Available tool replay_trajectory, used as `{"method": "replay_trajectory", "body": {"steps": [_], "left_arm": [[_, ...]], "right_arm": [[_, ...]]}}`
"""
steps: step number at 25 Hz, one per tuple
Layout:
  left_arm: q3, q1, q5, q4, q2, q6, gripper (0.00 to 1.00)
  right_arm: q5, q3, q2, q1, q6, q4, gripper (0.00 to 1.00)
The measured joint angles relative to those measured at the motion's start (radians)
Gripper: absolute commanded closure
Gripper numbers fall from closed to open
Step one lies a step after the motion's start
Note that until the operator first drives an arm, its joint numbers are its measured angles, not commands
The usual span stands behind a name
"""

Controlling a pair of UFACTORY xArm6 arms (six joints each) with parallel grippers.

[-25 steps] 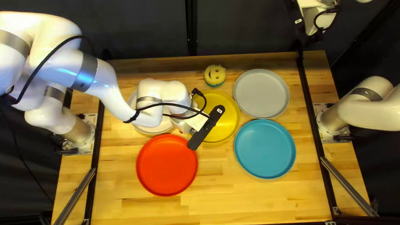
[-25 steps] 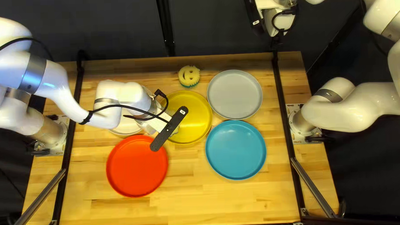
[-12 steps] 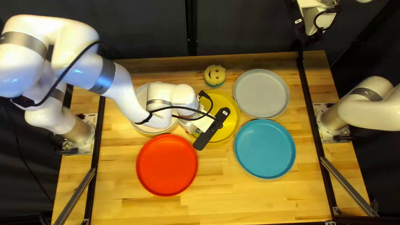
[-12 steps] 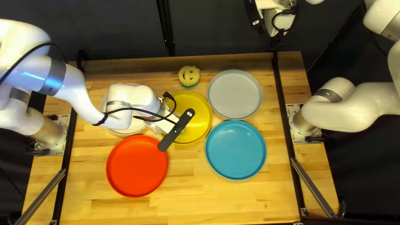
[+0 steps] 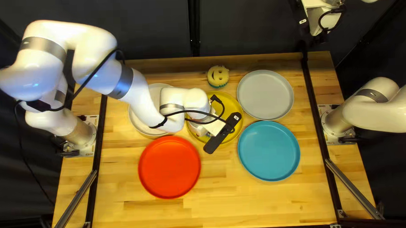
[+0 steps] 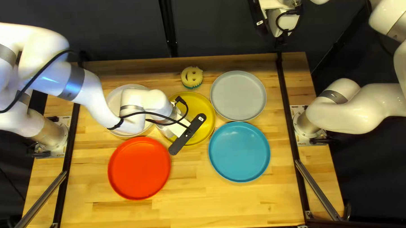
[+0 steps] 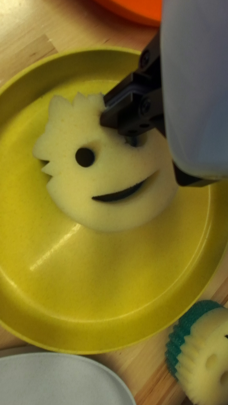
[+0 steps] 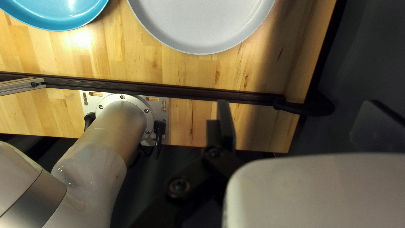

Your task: Pick up sponge and scrub the plate

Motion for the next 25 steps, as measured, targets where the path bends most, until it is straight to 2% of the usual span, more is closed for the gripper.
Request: {"method": "replay_trajectory", "body": {"steps": [4,8,18,25], "left_arm": [[-0.053,0.006,0.003,-0.003,0.048,0.021,1.0],[-0.061,0.003,0.0,-0.003,0.058,0.027,1.0],[0.128,-0.012,-0.001,0.021,-0.102,-0.03,1.0],[0.199,-0.01,-0.007,0.014,-0.155,-0.054,1.0]], "right_arm": [[0.0,0.0,0.0,0.0,0.0,0.0,0.0],[0.0,0.0,0.0,0.0,0.0,0.0,0.0],[0.0,0.0,0.0,0.0,0.0,0.0,0.0],[0.0,0.0,0.0,0.0,0.0,0.0,0.0]]}}
